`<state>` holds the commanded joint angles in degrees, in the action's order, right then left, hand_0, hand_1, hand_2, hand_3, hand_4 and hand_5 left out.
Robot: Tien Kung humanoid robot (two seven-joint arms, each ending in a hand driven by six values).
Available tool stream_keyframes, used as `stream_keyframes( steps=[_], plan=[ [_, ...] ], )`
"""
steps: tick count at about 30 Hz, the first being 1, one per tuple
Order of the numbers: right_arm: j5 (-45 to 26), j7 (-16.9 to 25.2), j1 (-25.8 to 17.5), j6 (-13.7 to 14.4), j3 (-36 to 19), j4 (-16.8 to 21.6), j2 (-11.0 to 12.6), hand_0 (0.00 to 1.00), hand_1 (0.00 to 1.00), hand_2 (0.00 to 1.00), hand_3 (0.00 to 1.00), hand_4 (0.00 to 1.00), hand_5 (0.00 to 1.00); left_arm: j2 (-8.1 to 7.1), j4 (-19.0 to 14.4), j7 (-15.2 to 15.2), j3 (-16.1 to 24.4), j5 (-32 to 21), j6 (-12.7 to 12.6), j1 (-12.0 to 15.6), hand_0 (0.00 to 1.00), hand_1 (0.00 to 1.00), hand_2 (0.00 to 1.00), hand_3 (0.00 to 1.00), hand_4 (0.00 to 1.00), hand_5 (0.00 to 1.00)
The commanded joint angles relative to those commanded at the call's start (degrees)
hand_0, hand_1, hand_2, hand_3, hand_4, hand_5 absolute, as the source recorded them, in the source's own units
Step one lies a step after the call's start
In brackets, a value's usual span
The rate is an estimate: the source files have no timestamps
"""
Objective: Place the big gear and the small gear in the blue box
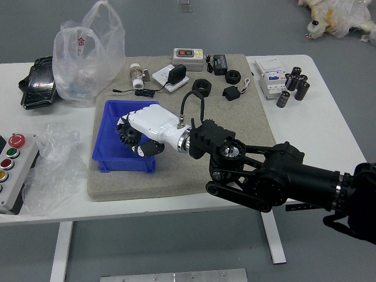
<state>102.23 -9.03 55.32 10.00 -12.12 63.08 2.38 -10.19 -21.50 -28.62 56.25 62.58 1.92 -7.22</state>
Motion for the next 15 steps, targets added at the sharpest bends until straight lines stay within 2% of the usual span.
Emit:
stream_keyframes(
  steps=[4,5,15],
  plan=[
    [0.13,-1.08,-0.28,-0.92,0.45,-0.59,0.12,0.484,0.747,0.779,0.723,0.392,0.156,0.03,0.01,0.05,-0.05,-0.04,0.00,-0.02,0.717,0.669,0.660,0.804,0.728,0.437],
    [0.18,-1.33,-0.36,-1.11,0.52,-0.69,0.15,0.508,0.777,0.813,0.772,0.489,0.139,0.03,0.01,0.05,-0.06,-0.05,0.00,-0.02,0.716,0.669,0.661,0.805,0.728,0.437],
    [0.24,-2.16,-1.03,-1.73,0.21,-1.92,0.72,0.512,0.779,0.811,0.759,0.492,0.145,0.05,0.04,0.16,-0.14,-0.07,0.01,-0.06,0.716,0.669,0.661,0.804,0.728,0.437]
  ],
)
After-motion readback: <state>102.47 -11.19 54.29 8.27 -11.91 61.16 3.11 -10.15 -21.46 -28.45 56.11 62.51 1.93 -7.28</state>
